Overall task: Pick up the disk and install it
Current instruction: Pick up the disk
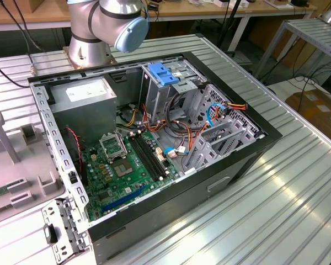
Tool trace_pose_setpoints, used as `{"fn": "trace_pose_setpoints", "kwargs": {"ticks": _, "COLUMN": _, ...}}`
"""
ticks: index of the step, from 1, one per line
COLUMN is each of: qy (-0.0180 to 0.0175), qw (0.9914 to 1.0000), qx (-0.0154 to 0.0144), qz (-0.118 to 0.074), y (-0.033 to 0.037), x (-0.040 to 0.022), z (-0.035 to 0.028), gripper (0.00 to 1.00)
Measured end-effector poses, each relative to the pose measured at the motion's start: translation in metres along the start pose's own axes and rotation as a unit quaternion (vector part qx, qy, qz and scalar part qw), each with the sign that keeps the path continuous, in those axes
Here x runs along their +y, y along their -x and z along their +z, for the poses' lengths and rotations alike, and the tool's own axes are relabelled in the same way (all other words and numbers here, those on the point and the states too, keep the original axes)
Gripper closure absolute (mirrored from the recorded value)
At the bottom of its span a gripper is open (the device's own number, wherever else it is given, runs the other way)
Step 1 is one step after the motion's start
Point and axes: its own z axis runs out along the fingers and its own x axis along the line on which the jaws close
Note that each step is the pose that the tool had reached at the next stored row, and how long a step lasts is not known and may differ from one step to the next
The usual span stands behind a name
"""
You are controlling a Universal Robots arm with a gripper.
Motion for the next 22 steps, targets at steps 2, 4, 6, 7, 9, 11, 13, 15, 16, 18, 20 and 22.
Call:
{"fn": "trace_pose_setpoints", "kwargs": {"ticks": 2, "qy": 0.0000, "qw": 1.00000, "qx": 0.0000, "qz": -0.001, "y": -0.0001, "x": 0.0001, "z": 0.0043, "gripper": 0.46}}
{"fn": "trace_pose_setpoints", "kwargs": {"ticks": 4, "qy": 0.0000, "qw": 1.00000, "qx": 0.0000, "qz": -0.001, "y": -0.0002, "x": 0.0003, "z": 0.0069, "gripper": 0.46}}
{"fn": "trace_pose_setpoints", "kwargs": {"ticks": 6, "qy": 0.0000, "qw": 1.00000, "qx": 0.0000, "qz": -0.002, "y": -0.0002, "x": 0.0005, "z": 0.0091, "gripper": 0.46}}
{"fn": "trace_pose_setpoints", "kwargs": {"ticks": 7, "qy": 0.0000, "qw": 1.00000, "qx": 0.0000, "qz": -0.002, "y": -0.0003, "x": 0.0005, "z": 0.0106, "gripper": 0.46}}
{"fn": "trace_pose_setpoints", "kwargs": {"ticks": 9, "qy": 0.0001, "qw": 1.00000, "qx": 0.0000, "qz": -0.003, "y": -0.0004, "x": 0.0007, "z": 0.0138, "gripper": 0.46}}
{"fn": "trace_pose_setpoints", "kwargs": {"ticks": 11, "qy": 0.0001, "qw": 0.99999, "qx": 0.0000, "qz": -0.003, "y": -0.0004, "x": 0.0009, "z": 0.0164, "gripper": 0.46}}
{"fn": "trace_pose_setpoints", "kwargs": {"ticks": 13, "qy": 0.0001, "qw": 0.99999, "qx": 0.0000, "qz": -0.004, "y": -0.0005, "x": 0.0010, "z": 0.0191, "gripper": 0.46}}
{"fn": "trace_pose_setpoints", "kwargs": {"ticks": 15, "qy": 0.0001, "qw": 0.99999, "qx": 0.0000, "qz": -0.005, "y": -0.0006, "x": 0.0011, "z": 0.0227, "gripper": 0.46}}
{"fn": "trace_pose_setpoints", "kwargs": {"ticks": 16, "qy": 0.0002, "qw": 0.99998, "qx": 0.0000, "qz": -0.006, "y": -0.0006, "x": 0.0012, "z": 0.0246, "gripper": 0.46}}
{"fn": "trace_pose_setpoints", "kwargs": {"ticks": 18, "qy": 0.0001, "qw": 0.99998, "qx": 0.0000, "qz": -0.006, "y": -0.0002, "x": 0.0012, "z": 0.0282, "gripper": 0.46}}
{"fn": "trace_pose_setpoints", "kwargs": {"ticks": 20, "qy": 0.0002, "qw": 0.99998, "qx": 0.0000, "qz": -0.006, "y": 0.0010, "x": 0.0013, "z": 0.0308, "gripper": 0.46}}
{"fn": "trace_pose_setpoints", "kwargs": {"ticks": 22, "qy": 0.0002, "qw": 0.99998, "qx": 0.0000, "qz": -0.006, "y": 0.0042, "x": 0.0015, "z": 0.0329, "gripper": 0.46}}
